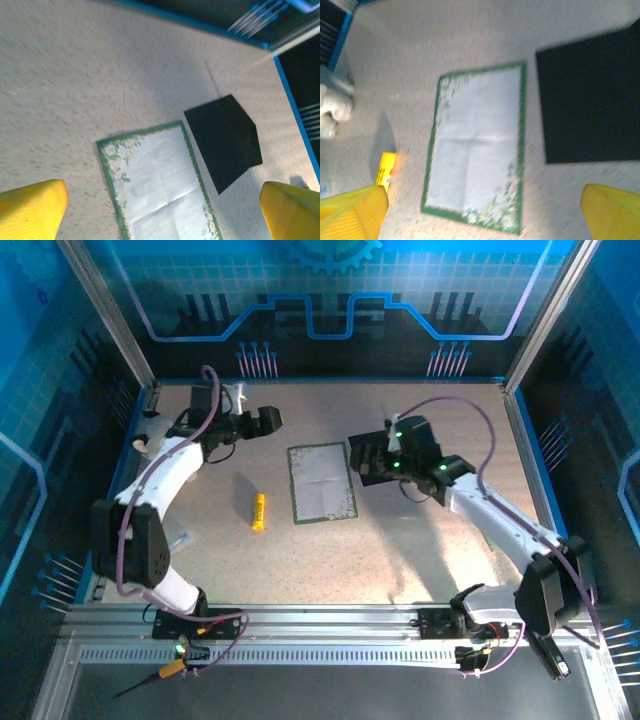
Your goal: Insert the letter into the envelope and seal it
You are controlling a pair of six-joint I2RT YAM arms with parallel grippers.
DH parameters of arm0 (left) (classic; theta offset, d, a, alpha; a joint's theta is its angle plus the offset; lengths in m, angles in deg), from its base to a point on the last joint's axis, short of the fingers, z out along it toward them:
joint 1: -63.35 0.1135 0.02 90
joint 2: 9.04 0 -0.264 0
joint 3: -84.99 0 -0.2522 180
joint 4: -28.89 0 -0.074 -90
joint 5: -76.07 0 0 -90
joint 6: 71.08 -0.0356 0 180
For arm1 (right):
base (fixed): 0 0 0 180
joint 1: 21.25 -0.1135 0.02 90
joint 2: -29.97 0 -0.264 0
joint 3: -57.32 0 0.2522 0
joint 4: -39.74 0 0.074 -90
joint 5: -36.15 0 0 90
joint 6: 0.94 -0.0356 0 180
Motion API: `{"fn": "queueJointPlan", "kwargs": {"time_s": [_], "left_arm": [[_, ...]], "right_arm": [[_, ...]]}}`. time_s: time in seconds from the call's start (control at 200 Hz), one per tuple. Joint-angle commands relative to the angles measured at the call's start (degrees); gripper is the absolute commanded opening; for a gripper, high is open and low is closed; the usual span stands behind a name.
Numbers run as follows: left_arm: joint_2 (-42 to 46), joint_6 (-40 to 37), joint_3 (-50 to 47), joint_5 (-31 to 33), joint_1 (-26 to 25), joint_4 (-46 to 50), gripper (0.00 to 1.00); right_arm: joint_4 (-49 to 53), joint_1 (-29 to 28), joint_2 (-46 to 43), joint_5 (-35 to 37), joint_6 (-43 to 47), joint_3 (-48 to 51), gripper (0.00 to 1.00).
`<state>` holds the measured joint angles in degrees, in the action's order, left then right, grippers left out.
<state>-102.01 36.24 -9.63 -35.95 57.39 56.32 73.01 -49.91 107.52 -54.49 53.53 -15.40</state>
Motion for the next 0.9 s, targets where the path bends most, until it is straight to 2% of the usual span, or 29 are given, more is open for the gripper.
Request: {"fn": "queueJointPlan", "kwargs": {"time_s": [0.0, 0.17, 0.39, 0.48, 0.896], "left_arm": [[-5.5, 3.2, 4.2, -2.3, -2.0, 0.5, 0.99], [-11.1, 3.7, 6.5, -0.8, -4.5, 0.1, 0.99], [-16.4, 4.6, 6.6, 0.5, -5.2, -0.8, 0.99], [-17.6, 4.4, 6.7, 1.3, -5.9, -0.8, 0.99], [-22.5, 3.7, 9.8, 2.9, -7.1, -0.3, 0.99]], "right_arm": [[1.4, -3.8, 2.6, -1.5, -10.5, 1.4, 1.00], [0.8, -7.0, 6.3, -1.4, -14.6, 3.5, 1.00], [-6.1, -8.2, 9.6, -6.4, -19.9, 8.2, 1.00], [-9.5, -8.8, 10.9, -8.2, -20.3, 8.2, 1.00], [-12.8, -8.8, 19.3, -10.9, -20.5, 5.0, 1.00]]}}
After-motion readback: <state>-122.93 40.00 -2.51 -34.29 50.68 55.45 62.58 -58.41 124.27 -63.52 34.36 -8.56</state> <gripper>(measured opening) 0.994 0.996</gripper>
